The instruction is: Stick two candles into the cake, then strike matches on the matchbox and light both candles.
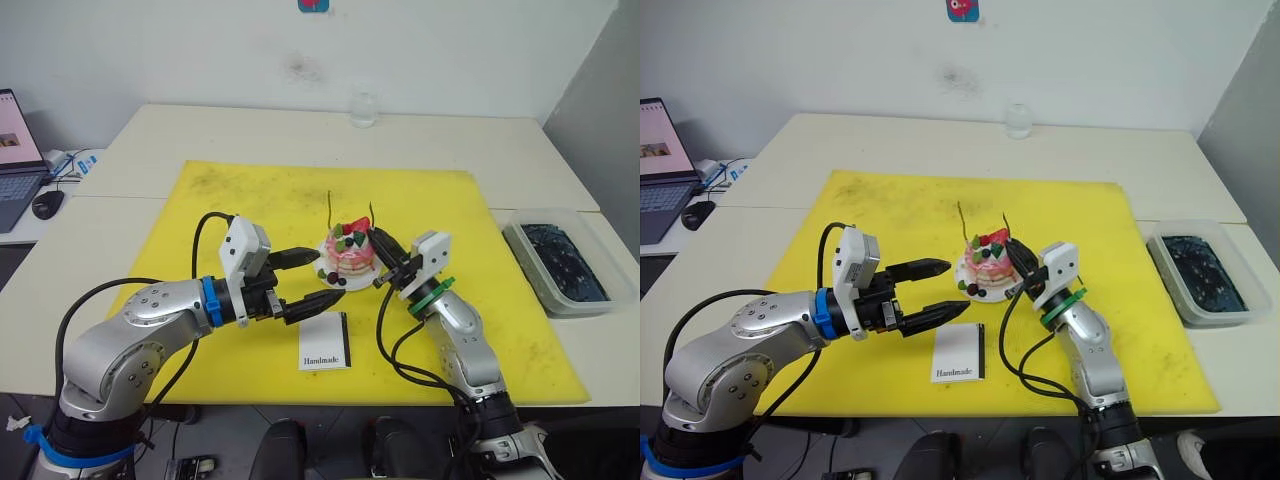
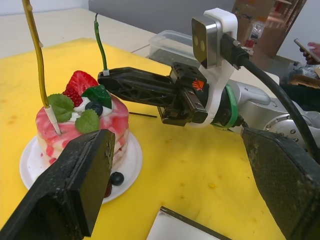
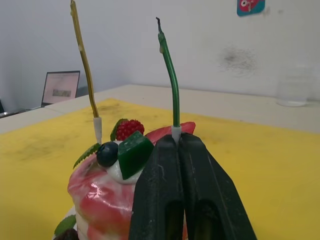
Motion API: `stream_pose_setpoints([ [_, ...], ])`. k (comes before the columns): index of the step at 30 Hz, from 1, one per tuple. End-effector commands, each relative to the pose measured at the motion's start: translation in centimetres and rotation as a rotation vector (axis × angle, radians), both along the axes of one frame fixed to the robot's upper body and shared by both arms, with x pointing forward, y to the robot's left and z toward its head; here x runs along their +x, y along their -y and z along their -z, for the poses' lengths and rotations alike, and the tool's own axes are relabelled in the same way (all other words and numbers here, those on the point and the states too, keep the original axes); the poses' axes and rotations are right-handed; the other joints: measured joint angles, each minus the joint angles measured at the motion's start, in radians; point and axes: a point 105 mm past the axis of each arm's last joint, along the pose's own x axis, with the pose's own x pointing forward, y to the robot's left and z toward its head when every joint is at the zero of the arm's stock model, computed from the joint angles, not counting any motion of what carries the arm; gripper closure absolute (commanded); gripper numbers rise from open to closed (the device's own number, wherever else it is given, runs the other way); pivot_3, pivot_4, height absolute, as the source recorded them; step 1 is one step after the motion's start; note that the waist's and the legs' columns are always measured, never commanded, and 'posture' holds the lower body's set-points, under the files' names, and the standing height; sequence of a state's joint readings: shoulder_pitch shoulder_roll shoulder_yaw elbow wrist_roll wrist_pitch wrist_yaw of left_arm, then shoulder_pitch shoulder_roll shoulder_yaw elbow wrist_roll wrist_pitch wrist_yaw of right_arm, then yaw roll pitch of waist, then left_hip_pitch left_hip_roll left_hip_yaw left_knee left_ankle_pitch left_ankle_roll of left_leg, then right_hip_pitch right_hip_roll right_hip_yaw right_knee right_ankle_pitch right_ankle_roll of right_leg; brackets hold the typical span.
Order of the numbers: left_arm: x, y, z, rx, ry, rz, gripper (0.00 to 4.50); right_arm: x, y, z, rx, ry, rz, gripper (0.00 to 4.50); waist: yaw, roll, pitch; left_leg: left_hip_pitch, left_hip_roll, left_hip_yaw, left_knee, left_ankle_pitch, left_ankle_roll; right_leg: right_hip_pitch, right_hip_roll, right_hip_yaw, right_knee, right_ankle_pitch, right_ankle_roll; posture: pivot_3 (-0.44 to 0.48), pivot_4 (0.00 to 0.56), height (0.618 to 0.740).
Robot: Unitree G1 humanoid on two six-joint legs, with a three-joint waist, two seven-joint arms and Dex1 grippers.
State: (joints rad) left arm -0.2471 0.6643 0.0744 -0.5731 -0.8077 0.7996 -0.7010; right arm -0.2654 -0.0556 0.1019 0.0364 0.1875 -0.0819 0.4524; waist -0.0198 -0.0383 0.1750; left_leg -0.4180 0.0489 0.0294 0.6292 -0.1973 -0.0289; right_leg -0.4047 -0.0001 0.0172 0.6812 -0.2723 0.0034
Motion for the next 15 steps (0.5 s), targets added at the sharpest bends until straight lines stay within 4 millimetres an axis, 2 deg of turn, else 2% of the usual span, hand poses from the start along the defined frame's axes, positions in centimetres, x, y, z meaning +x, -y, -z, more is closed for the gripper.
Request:
stream_pose_setpoints([
  [1, -0.1, 0.2, -0.5, -0.006, 0.033, 0.011, 0.0, -0.3, 0.3, -0.4, 0.009, 0.035, 0.021, 4.48, 0.0, 0.0, 0.0, 0.0, 0.0, 0.0, 0.0, 0.0, 0.0, 0.0, 0.0, 0.0, 0.0, 0.0, 0.0, 0.0, 0.15, 0.74],
  [7, -0.1, 0.3, -0.5, -0.003, 0.033, 0.019, 0.0, -0.8, -0.4, 0.5, 0.023, 0.002, -0.01, 4.48, 0.0, 0.0, 0.0, 0.0, 0.0, 0.0, 0.0, 0.0, 0.0, 0.0, 0.0, 0.0, 0.0, 0.0, 0.0, 0.0, 0.15, 0.74],
  [14, -0.2, 0.3, -0.3, 0.005, 0.036, 0.024, 0.0, -0.7, -0.6, 0.4, 0.066, -0.016, -0.008, 4.48, -0.001, 0.0, 0.0, 0.0, 0.0, 0.0, 0.0, 0.0, 0.0, 0.0, 0.0, 0.0, 0.0, 0.0, 0.0, 0.0, 0.15, 0.74],
  [15, -0.2, 0.3, -0.3, 0.007, 0.037, 0.024, 0.0, -0.7, -0.5, 0.1, 0.069, -0.007, -0.002, 4.27, -0.001, 0.0, 0.0, 0.0, 0.0, 0.0, 0.0, 0.0, 0.0, 0.0, 0.0, 0.0, 0.0, 0.0, 0.0, 0.0, 0.15, 0.74],
])
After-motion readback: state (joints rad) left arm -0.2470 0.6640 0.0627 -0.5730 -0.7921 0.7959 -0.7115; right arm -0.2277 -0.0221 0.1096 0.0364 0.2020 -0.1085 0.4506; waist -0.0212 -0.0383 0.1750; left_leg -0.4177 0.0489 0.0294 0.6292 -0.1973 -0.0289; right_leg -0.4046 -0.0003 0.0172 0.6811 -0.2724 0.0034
